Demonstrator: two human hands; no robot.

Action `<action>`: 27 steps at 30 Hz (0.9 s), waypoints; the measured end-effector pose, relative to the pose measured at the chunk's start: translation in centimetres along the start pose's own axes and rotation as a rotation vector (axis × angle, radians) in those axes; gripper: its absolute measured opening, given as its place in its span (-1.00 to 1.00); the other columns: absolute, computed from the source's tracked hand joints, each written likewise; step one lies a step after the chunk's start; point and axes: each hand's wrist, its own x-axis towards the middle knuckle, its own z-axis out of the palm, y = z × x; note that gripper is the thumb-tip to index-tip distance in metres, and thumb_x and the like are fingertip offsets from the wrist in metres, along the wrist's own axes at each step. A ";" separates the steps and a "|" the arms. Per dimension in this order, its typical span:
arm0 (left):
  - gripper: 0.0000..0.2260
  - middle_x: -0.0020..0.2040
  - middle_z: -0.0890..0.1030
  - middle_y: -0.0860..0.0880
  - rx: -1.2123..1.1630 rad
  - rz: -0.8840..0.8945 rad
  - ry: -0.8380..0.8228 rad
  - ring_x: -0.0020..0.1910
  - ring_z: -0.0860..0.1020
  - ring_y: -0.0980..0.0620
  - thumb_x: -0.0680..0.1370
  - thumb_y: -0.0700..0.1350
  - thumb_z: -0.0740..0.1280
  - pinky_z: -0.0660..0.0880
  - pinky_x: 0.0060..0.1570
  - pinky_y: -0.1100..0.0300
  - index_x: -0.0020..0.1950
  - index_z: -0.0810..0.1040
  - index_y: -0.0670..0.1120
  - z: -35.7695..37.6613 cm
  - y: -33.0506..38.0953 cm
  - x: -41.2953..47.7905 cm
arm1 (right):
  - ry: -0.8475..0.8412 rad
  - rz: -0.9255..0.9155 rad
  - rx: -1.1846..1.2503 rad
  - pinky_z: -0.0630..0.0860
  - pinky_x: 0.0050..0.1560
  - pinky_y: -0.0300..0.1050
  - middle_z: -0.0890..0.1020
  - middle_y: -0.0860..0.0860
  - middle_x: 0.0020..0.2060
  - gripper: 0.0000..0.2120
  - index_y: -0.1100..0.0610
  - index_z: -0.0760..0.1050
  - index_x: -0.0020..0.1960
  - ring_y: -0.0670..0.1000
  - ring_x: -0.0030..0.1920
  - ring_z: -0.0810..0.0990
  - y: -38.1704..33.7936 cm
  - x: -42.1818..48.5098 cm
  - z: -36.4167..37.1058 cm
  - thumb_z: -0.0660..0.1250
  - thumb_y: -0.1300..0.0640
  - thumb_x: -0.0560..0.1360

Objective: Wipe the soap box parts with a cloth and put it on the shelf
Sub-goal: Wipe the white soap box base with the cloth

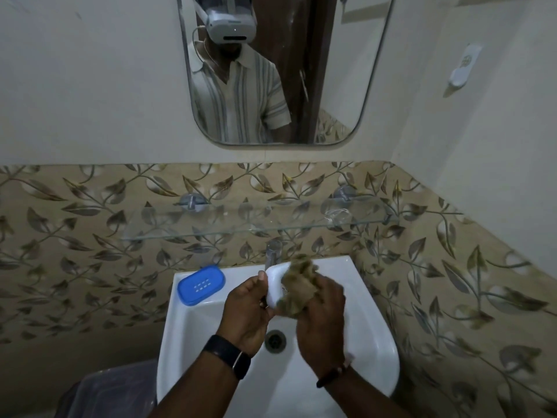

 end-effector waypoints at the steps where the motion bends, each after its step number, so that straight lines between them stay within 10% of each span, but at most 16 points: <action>1: -0.70 -0.07 0.75 -0.24 -0.017 -0.017 -0.025 -0.15 0.74 -0.12 0.67 -0.11 0.24 0.71 -0.14 -0.01 0.03 0.72 -0.26 0.0 -0.1 -0.1 | -0.056 -0.116 0.035 0.52 0.14 0.10 0.63 0.16 0.05 -0.74 0.17 0.61 0.07 0.18 0.09 0.53 -0.4 -0.5 0.2 0.30 0.37 0.45; 5: -0.63 -0.17 0.75 -0.21 -0.007 0.036 -0.104 -0.25 0.73 -0.10 0.68 -0.20 0.19 0.66 -0.31 0.09 -0.14 0.76 -0.16 -0.1 0.0 -0.6 | -0.133 -0.401 0.011 0.43 0.26 0.05 0.61 0.09 0.19 -0.74 0.09 0.55 0.21 0.13 0.23 0.52 0.4 0.3 0.0 0.31 0.20 0.53; 8: -0.71 -0.15 0.68 -0.17 0.156 0.186 -0.098 -0.19 0.61 -0.08 0.68 -0.11 0.23 0.62 -0.21 0.14 -0.11 0.66 -0.18 -0.3 -0.2 -0.9 | -0.075 0.042 0.113 0.46 0.22 0.01 0.62 0.07 0.13 -0.72 0.10 0.59 0.22 0.11 0.18 0.50 1.9 2.4 -0.8 0.20 0.17 0.59; 13: -0.77 -0.25 0.57 0.14 0.786 0.664 -0.196 -0.24 0.48 0.22 0.63 0.01 0.29 0.42 -0.20 0.39 -0.23 0.52 0.05 -2.5 1.1 -0.7 | -0.352 0.893 0.991 0.65 -0.10 0.10 0.73 0.07 -0.13 -0.82 0.07 0.68 0.01 0.13 -0.10 0.69 2.8 3.6 -2.1 0.29 0.14 0.63; 20: -0.87 -0.05 0.53 0.10 1.451 1.184 -0.407 0.04 0.39 0.05 0.62 -0.05 0.32 0.37 0.05 0.16 -0.10 0.60 0.02 -4.1 2.7 0.6 | -0.420 1.016 1.202 0.64 -0.09 0.11 0.71 0.17 0.04 -0.80 0.12 0.64 0.14 0.15 -0.01 0.69 3.1 3.5 -2.6 0.33 0.21 0.56; 23: -0.86 0.20 0.48 0.08 1.225 1.016 -0.244 0.27 0.41 0.06 0.58 0.10 0.34 0.39 0.23 0.27 0.04 0.64 0.09 -4.1 1.3 0.3 | -0.327 0.929 1.111 0.64 -0.19 0.07 0.70 0.23 -0.04 -0.85 0.14 0.64 0.04 0.15 -0.12 0.69 2.9 3.4 -2.7 0.41 0.30 0.50; 27: -0.49 0.33 0.60 -0.15 0.496 0.254 -0.167 0.23 0.64 -0.15 0.50 0.05 0.49 0.66 0.11 0.03 0.42 0.50 -0.02 -2.9 -0.1 -0.6 | -0.205 0.852 0.981 0.67 -0.15 0.04 0.73 0.15 -0.05 -0.84 0.12 0.62 0.04 0.13 -0.08 0.72 2.7 2.7 -2.6 0.44 0.30 0.49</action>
